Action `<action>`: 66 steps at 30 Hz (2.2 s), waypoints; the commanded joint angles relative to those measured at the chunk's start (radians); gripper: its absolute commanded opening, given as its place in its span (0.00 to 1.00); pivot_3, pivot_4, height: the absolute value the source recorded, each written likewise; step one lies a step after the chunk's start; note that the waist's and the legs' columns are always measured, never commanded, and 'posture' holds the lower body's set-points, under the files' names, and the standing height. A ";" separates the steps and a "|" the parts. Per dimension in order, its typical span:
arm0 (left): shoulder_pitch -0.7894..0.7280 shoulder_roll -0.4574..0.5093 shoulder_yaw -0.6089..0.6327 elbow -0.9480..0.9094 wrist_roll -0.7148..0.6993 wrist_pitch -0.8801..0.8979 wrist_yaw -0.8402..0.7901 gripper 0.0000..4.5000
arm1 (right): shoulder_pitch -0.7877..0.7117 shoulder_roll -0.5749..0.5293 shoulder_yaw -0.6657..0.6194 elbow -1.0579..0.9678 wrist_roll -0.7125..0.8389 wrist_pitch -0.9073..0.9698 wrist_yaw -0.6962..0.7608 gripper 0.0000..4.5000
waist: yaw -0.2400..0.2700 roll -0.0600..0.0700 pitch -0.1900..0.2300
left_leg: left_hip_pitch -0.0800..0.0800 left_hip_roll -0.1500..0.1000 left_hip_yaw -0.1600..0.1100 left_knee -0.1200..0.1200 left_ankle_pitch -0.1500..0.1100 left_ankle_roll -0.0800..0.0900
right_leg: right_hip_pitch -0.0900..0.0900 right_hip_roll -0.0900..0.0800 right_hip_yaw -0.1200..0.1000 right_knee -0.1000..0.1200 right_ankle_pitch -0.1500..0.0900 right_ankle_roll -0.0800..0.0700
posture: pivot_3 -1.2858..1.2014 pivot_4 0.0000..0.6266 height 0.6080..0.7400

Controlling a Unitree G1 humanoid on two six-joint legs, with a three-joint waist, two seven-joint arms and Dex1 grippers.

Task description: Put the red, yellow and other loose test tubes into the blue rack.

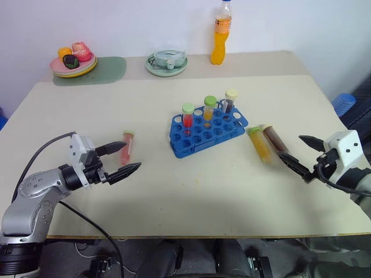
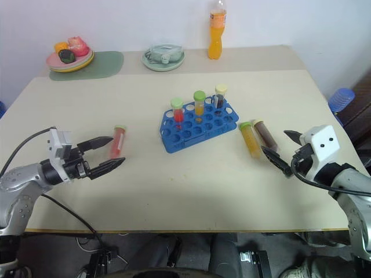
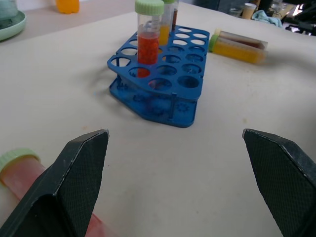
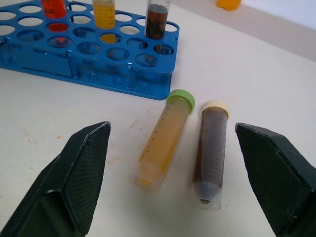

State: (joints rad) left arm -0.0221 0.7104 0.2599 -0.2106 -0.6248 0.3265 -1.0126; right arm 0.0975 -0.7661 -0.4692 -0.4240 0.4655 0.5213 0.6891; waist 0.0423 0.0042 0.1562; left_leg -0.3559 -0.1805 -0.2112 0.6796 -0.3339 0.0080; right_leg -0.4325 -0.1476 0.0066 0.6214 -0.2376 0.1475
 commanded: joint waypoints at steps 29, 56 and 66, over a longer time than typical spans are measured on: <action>-0.086 -0.013 -0.201 -0.033 0.024 -0.058 -0.208 0.99 | -1.245 -0.075 0.873 1.190 -0.393 0.516 0.278 0.92 | -0.007 0.001 0.004 | -0.007 0.002 0.016 -0.004 -0.003 0.005 | -0.012 -0.001 0.008 -0.006 0.003 0.000 | 0.52 0.24 1.00; -0.063 -0.025 -0.206 -0.087 0.029 -0.032 -0.134 1.00 | -1.111 -0.042 0.404 0.678 -0.281 0.401 0.324 0.17 | -0.007 0.006 0.007 | -0.011 0.011 0.020 0.000 -0.004 0.001 | -0.018 0.012 0.014 -0.005 0.007 0.000 | 0.52 0.24 1.00; -0.162 -0.056 -0.244 0.012 0.078 -0.074 -0.148 1.00 | -0.590 0.412 0.295 0.334 -0.303 -0.316 -0.087 0.17 | -0.007 0.004 0.006 | -0.012 0.017 0.023 0.004 -0.005 -0.003 | -0.019 0.017 0.013 -0.004 0.013 -0.003 | 0.52 0.24 1.00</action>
State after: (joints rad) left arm -0.1605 0.6555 0.0127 -0.1958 -0.5518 0.2753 -1.1561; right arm -0.5009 -0.3781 -0.1865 -0.0366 0.1475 0.3527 0.6101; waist 0.0356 0.0086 0.1626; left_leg -0.3682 -0.1634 -0.1878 0.6839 -0.3384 0.0048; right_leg -0.4517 -0.1303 0.0201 0.6177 -0.2247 0.1442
